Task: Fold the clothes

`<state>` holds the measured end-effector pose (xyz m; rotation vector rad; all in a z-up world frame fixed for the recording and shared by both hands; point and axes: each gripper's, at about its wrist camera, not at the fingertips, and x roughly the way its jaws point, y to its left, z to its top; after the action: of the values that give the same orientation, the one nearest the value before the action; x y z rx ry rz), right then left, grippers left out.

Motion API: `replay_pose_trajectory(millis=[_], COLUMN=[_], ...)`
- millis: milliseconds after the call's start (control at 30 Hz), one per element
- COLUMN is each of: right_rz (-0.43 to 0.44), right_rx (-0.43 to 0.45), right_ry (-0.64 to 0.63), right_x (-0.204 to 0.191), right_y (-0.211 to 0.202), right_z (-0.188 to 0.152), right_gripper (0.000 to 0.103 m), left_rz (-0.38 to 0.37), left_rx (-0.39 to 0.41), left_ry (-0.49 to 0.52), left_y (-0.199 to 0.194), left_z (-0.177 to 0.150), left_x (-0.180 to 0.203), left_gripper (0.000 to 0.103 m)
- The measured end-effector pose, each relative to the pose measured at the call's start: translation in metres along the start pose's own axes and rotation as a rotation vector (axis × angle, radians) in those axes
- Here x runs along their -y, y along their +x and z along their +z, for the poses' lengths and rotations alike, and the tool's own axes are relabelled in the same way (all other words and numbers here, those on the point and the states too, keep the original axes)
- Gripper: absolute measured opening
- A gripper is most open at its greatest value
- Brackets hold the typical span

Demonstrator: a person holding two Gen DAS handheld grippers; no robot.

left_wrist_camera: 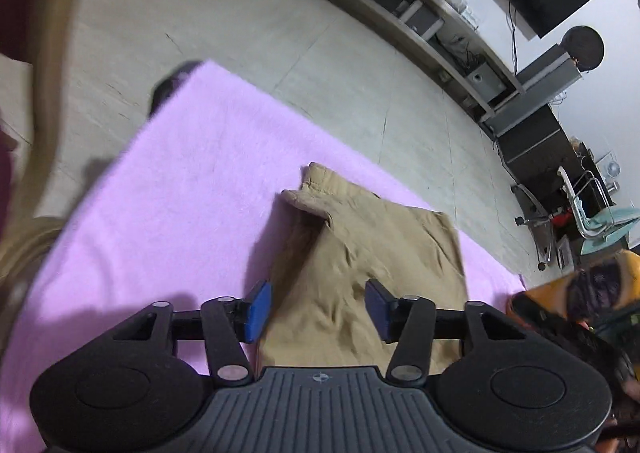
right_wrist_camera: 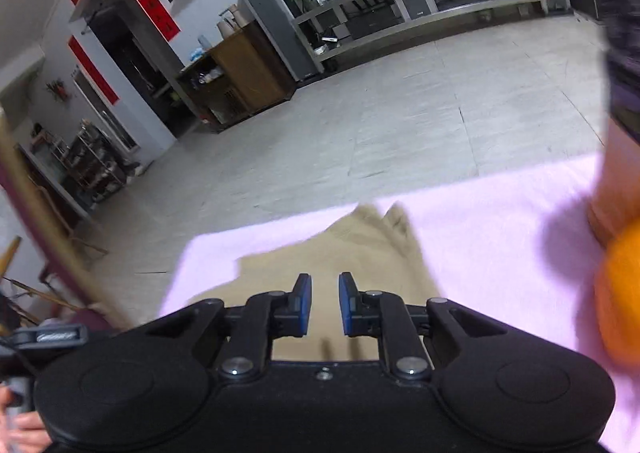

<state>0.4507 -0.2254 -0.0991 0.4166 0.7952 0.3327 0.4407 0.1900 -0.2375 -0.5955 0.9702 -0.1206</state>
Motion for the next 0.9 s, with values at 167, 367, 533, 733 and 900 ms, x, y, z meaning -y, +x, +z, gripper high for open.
replay_pose_trajectory(millis=[167, 367, 533, 733, 900], right_rz=[-0.071, -0.193, -0.195, -0.259, -0.091], right_rx=[-0.016, -0.061, 0.147, 0.123, 0.131], right_ry=[-0.019, -0.106, -0.196, -0.122, 0.052], right_x=[0.008, -0.001, -0.021, 0.001, 0.016], right_y=[0.076, 0.123, 0.083, 0.073, 0.013], right_z=[0.027, 0.029, 0.011, 0.008, 0.001], right_gripper=[0.026, 0.019, 0.002, 0.040, 0.045], left_rz=[-0.106, -0.081, 0.075, 0.379, 0.205], left_rx=[-0.035, 0.028, 0.235, 0.275, 0.258], left_ry=[-0.016, 0.102, 0.368, 0.347, 0.316], left_y=[0.039, 0.046, 0.032, 0.034, -0.015], left_z=[0.019, 0.023, 0.013, 0.007, -0.029], left_x=[-0.011, 0.005, 0.048, 0.049, 0.041], left_gripper=[0.060, 0.032, 0.007, 0.021, 0.026])
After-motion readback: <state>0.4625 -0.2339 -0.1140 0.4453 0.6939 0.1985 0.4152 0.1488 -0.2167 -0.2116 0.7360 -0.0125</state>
